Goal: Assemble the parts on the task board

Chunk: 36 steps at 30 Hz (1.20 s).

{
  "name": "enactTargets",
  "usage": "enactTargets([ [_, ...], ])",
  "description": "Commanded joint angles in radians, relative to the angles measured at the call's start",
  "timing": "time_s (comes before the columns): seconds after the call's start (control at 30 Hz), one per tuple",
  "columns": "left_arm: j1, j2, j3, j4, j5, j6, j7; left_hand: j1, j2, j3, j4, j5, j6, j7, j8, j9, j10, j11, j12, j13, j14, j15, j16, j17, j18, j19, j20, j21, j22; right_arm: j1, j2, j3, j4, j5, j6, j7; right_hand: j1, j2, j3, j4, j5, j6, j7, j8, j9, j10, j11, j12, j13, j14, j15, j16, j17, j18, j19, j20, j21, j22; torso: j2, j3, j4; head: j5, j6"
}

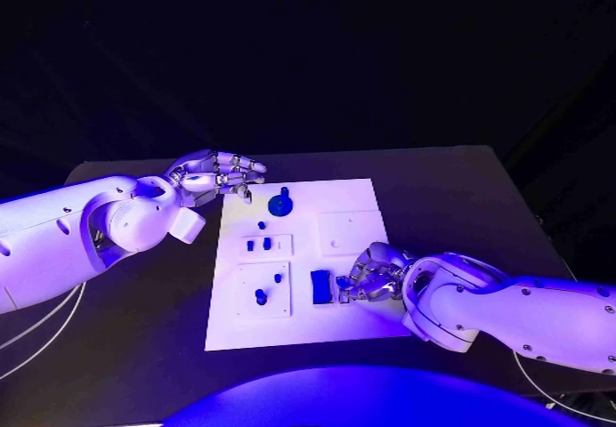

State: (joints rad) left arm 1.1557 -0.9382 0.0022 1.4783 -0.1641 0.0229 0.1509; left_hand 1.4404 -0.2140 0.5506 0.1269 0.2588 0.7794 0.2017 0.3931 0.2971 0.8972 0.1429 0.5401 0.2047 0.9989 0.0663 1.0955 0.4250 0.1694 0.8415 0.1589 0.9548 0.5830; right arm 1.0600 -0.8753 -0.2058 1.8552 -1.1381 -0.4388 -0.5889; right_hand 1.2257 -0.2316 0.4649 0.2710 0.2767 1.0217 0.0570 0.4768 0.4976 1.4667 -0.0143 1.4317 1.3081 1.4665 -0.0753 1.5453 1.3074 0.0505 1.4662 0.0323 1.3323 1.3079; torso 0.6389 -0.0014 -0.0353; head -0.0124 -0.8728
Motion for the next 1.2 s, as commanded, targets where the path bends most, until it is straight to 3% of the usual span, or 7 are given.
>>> enactTargets([
  [0.03,0.001,0.002,0.001,0.002,0.000,0.014,0.005,-0.006,0.006,0.001,-0.003,0.007,-0.006,0.014,0.005,-0.001,-0.007,0.000,0.005,-0.001,-0.005,0.001,-0.006,-0.001,0.015,-0.005,0.004,-0.004,-0.001,-0.003,0.005,-0.002,0.003,-0.020,0.042,-0.011,-0.029,0.006,-0.011,0.012,-0.003,-0.005,0.004,-0.004,-0.001,0.026,0.001,-0.002,0.145,0.089,0.000,-0.001,0.189,-0.007,0.044,-0.001,-0.003,0.205,0.000,0.0002,0.0002,-0.001,0.000],
  [0.37,0.001,0.002,0.001,0.001,0.000,0.017,0.002,-0.007,0.006,0.002,-0.004,0.006,-0.007,0.015,0.007,-0.003,-0.008,0.000,0.007,-0.003,-0.006,0.002,-0.006,-0.002,0.015,-0.006,0.004,-0.003,0.000,-0.003,0.002,-0.002,0.015,-0.035,0.045,-0.008,-0.128,0.038,-0.043,0.020,-0.002,0.009,0.000,0.002,0.001,0.046,-0.002,0.032,0.175,0.090,-0.002,0.000,0.192,-0.007,0.045,-0.001,0.000,0.206,0.001,0.0006,0.0005,-0.002,0.000],
  [0.47,0.001,0.002,0.001,0.001,0.000,0.017,0.002,-0.008,0.006,0.002,-0.003,0.006,-0.007,0.015,0.007,-0.003,-0.008,0.001,0.007,-0.003,-0.006,0.002,-0.007,-0.002,0.014,-0.006,0.004,-0.003,0.000,-0.003,0.001,-0.002,0.018,-0.038,0.046,-0.006,-0.138,0.042,-0.045,0.020,-0.001,0.010,-0.001,0.002,0.001,0.047,-0.002,0.035,0.178,0.090,-0.003,0.000,0.192,-0.007,0.045,-0.001,-0.002,0.205,0.000,0.0001,-0.0001,0.004,0.000],
  [1.2,0.001,0.002,0.001,-0.002,0.000,0.024,-0.006,-0.012,0.007,0.002,0.000,0.006,-0.008,0.015,0.008,-0.004,-0.009,0.001,0.007,-0.004,-0.006,0.003,-0.007,-0.002,0.014,-0.007,0.005,-0.004,-0.001,-0.003,-0.004,-0.001,0.026,-0.044,0.061,0.003,-0.186,0.029,-0.075,0.020,-0.003,0.010,0.000,0.002,-0.003,0.044,-0.002,0.029,0.175,0.089,-0.002,-0.002,0.188,-0.005,0.041,-0.002,-0.015,0.202,0.000,-0.0003,0.0001,0.004,0.000],
])
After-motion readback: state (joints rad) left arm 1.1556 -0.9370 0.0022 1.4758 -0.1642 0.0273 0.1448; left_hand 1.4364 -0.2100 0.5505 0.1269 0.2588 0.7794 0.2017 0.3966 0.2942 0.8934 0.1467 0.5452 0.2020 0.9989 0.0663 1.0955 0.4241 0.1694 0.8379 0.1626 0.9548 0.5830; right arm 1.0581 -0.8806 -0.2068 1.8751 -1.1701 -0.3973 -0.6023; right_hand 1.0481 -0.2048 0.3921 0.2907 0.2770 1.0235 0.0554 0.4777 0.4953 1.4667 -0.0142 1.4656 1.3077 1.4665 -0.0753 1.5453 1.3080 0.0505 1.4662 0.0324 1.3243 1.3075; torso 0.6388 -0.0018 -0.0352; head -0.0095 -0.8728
